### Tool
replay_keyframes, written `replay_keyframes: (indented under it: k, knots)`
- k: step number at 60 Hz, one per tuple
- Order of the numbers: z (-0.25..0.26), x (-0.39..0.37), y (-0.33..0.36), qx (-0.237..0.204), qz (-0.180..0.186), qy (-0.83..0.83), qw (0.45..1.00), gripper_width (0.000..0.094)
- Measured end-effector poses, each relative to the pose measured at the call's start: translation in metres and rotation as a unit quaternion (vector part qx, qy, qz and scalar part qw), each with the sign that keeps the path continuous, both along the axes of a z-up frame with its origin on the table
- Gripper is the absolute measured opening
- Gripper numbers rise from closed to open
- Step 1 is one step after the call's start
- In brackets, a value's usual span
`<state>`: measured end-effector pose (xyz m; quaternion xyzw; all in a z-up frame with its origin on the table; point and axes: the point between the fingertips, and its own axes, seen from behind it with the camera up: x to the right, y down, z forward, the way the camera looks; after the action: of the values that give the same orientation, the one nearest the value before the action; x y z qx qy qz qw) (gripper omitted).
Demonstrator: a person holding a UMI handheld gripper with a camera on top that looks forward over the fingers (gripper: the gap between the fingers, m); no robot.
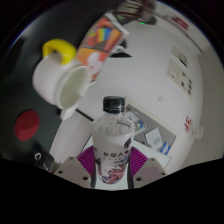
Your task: Pour water
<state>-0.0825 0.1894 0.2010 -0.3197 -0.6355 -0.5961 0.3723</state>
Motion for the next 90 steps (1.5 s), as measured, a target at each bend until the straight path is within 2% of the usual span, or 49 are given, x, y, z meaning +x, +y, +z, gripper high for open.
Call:
replay_keyframes:
  k: [5,9,14,18,26,30,35,40,49,59,66,71,73,77,90]
  knots:
    - [0.035,0.005,-0.006,0.000,0.002,0.123,0.992,0.0410]
    - [0.064,0.007,-0.013,-0.015,0.003,0.262,0.965,0.0409]
    - [0.084,0.017,-0.018,-0.033,-0.012,0.445,0.895,0.0408]
    - [0.086,0.032,-0.024,-0.068,-0.021,0.585,0.808,0.0409]
    - [0.037,0.042,-0.029,-0.135,-0.065,0.767,0.623,0.0409]
    - [-0.003,0.055,-0.029,-0.154,-0.093,0.805,0.566,0.0410]
    - [-0.053,0.054,-0.028,-0.173,-0.118,0.827,0.521,0.0407]
    - [-0.094,0.064,-0.025,-0.183,-0.144,0.827,0.512,0.0408]
    - [-0.146,0.065,-0.026,-0.201,-0.164,0.835,0.485,0.0420]
    - [-0.144,0.063,-0.030,-0.187,-0.134,0.831,0.507,0.0425]
    - [-0.146,0.065,-0.031,-0.189,-0.150,0.829,0.504,0.0582]
    - [-0.160,0.072,-0.040,-0.195,-0.201,0.823,0.495,0.0856]
    - [-0.160,0.074,-0.044,-0.191,-0.211,0.823,0.491,0.0814]
    - [-0.154,0.077,-0.057,-0.184,-0.223,0.823,0.490,0.0856]
    - [-0.107,0.067,-0.143,-0.162,-0.250,0.825,0.479,0.0845]
